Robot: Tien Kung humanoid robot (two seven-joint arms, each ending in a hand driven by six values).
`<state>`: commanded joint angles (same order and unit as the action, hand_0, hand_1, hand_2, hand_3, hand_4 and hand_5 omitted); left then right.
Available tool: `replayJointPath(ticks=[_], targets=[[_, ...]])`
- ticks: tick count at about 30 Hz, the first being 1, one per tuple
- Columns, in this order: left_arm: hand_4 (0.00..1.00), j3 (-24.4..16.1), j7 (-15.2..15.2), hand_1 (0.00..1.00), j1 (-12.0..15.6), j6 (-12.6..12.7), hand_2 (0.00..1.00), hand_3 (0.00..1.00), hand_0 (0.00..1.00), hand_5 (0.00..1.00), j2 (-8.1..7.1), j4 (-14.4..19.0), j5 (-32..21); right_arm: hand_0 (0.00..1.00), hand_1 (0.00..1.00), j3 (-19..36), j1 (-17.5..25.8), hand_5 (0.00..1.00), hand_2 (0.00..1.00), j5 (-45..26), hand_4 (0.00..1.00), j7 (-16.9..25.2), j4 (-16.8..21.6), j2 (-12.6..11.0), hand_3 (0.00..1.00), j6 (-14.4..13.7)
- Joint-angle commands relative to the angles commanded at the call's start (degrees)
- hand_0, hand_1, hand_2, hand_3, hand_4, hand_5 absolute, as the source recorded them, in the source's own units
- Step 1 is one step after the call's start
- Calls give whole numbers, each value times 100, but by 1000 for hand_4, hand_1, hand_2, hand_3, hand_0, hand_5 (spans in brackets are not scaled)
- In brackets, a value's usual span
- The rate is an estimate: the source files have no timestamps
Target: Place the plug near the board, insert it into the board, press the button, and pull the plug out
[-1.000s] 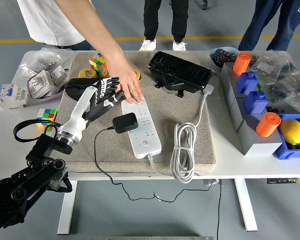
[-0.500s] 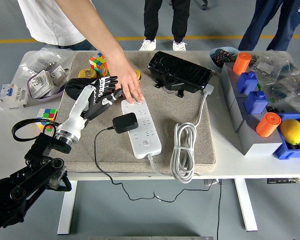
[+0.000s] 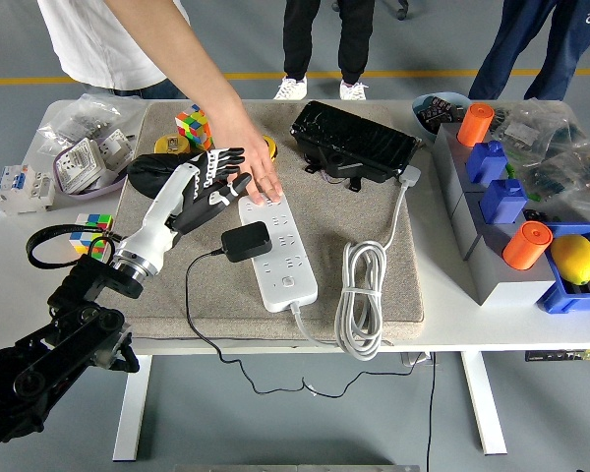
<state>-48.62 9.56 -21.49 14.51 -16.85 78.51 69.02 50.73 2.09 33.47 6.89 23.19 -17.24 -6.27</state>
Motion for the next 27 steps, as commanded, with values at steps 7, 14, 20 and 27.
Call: replayJointPath(ticks=[7,14,20,27], targets=[[767,48,-1297,448,-179,-1049,486,863,258,178,-313,672,730,606,621,25,4,378,586,27,906,-8,14,-21,546,5],[774,268,-2399,214,-408,-2067,237,908,120,2,-412,982,1222,605,621,33,13,379,584,35,905,-12,18,-25,546,8],[756,615,-3342,114,-607,-2777,158,898,79,2,-477,1122,1262,606,621,15,14,378,581,31,905,-3,20,-36,546,-4],[765,947,-3712,107,-740,-2961,155,894,70,2,-488,1087,1274,605,621,2,8,378,581,31,905,4,25,-54,546,-9]])
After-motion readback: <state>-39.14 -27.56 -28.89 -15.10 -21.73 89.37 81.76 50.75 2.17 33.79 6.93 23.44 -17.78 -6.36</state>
